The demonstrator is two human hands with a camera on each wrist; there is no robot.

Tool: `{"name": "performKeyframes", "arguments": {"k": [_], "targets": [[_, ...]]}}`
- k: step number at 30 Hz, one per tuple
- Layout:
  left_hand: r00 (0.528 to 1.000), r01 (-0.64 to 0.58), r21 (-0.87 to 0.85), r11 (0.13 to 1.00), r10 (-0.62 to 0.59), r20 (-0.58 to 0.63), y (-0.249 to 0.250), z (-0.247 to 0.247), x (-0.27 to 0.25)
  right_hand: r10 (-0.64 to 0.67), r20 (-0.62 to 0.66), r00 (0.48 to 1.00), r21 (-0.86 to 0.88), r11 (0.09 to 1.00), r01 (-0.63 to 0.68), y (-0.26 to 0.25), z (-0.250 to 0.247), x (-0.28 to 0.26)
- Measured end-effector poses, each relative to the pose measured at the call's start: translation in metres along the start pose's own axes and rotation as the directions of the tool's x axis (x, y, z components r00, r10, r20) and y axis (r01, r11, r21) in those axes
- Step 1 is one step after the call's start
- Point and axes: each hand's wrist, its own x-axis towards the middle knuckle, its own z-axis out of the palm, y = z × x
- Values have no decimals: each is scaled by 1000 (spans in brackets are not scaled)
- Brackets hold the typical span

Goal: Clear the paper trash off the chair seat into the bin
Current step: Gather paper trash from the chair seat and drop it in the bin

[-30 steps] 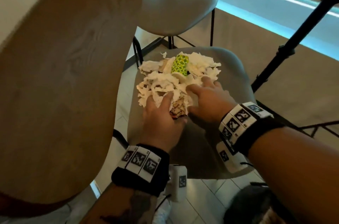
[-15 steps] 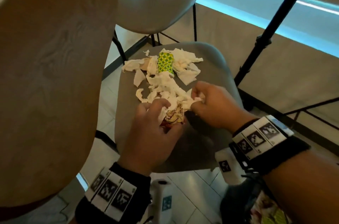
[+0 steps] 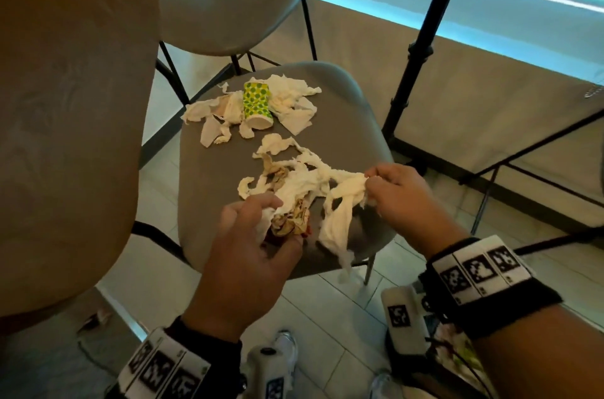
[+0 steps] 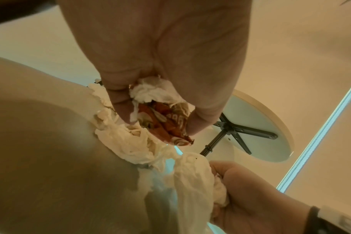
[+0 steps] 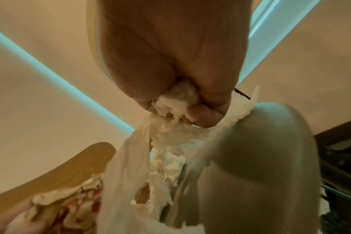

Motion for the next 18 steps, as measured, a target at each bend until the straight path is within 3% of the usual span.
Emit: {"name": "performKeyframes", "arguments": {"k": [7, 12, 15, 18], "targets": [[997, -73, 8, 997, 73, -30, 9, -5, 0, -26, -83, 996, 151, 988, 38, 7, -18, -9], [999, 19, -73, 997, -17, 28, 28, -12, -7, -48, -115, 992, 273, 959, 78, 16, -49, -33], [993, -84, -178, 980, 97, 64, 52, -9, -23, -37, -156, 987, 347, 934, 90, 30, -80, -65], [949, -173, -231, 957, 225, 220, 88, 8, -53, -45, -193, 980, 401, 908, 120, 55, -117, -111]]}}
